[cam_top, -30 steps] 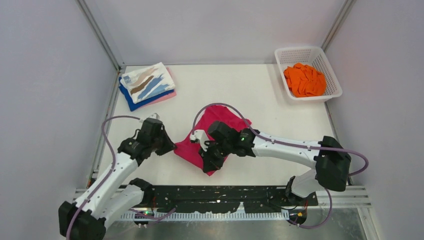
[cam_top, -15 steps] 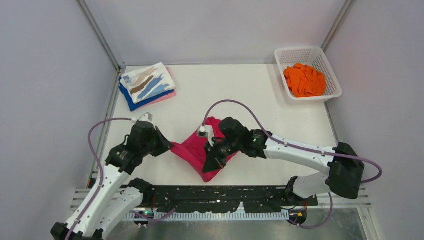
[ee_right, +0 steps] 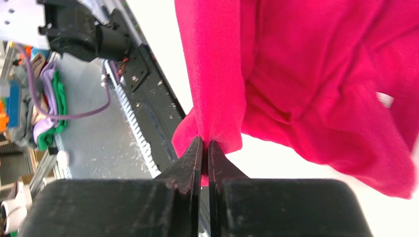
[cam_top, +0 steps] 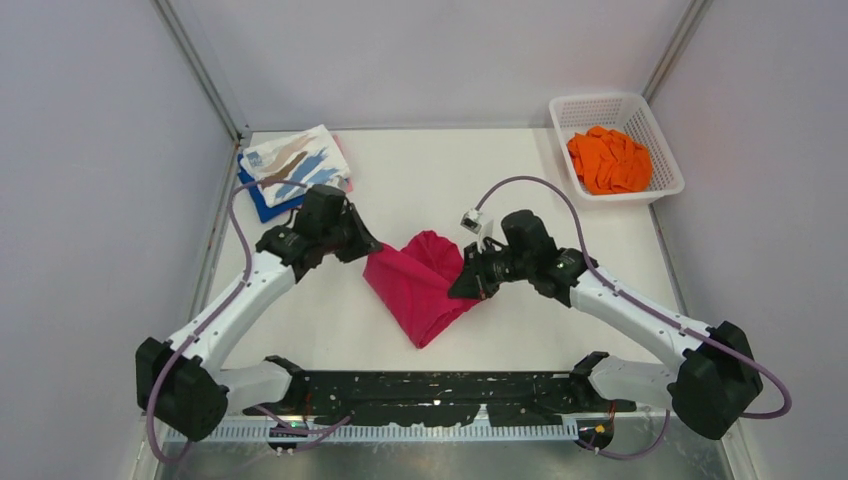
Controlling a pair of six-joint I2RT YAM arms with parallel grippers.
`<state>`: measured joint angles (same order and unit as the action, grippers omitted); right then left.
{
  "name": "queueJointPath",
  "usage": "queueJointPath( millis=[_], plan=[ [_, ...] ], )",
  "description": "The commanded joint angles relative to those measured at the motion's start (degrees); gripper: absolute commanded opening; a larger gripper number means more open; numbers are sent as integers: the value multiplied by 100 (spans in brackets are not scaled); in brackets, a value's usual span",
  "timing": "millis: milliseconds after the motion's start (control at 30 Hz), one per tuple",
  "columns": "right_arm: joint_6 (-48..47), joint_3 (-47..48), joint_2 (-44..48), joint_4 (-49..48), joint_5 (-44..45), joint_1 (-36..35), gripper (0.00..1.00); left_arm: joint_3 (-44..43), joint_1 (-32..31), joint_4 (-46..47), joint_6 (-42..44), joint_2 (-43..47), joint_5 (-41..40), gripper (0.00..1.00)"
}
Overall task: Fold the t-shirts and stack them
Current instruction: Fold the long partially folded tshirt into a neat square
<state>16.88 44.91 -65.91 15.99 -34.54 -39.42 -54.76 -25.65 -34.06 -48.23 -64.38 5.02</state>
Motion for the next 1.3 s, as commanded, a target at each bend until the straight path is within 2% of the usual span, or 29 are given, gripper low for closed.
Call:
queueJointPath(
  millis=[0,233,700,767,867,933,1033,1067,1133,1200,1267],
  plan=[
    [-166,-107,157,345,58,483,5,-771,-79,604,268,-733,-261,0],
    [-378,-144,-98,490,346,1055,5,-1811,-203,554,446,-2196,-231,0],
    [-309,-413,-564,279,835,1620,6,-3773,-463,70,843,-4267,-136,0],
    [-271,-440,-634,267,966,1648,7,-3920,-471,-29,894,-4473,-85,7],
    [-139,-491,-669,251,1412,1677,8,-4074,-499,2,996,-4712,167,32],
    [18,-525,-652,268,1888,1701,15,-4200,-502,50,1083,-4859,487,50],
    [238,-484,-567,378,2442,1724,31,-4366,-518,64,1189,-4948,757,67],
    [268,-466,-539,434,2619,1721,52,-4379,-519,49,1219,-4909,764,71],
    [311,-406,-435,503,2701,1719,79,-4283,-536,53,1282,-4740,749,80],
    [349,-388,-250,527,2676,1722,90,-3996,-561,144,1334,-4429,724,85],
    [368,-403,-80,502,2547,1723,100,-3562,-560,351,1371,-4122,790,87]
  ],
)
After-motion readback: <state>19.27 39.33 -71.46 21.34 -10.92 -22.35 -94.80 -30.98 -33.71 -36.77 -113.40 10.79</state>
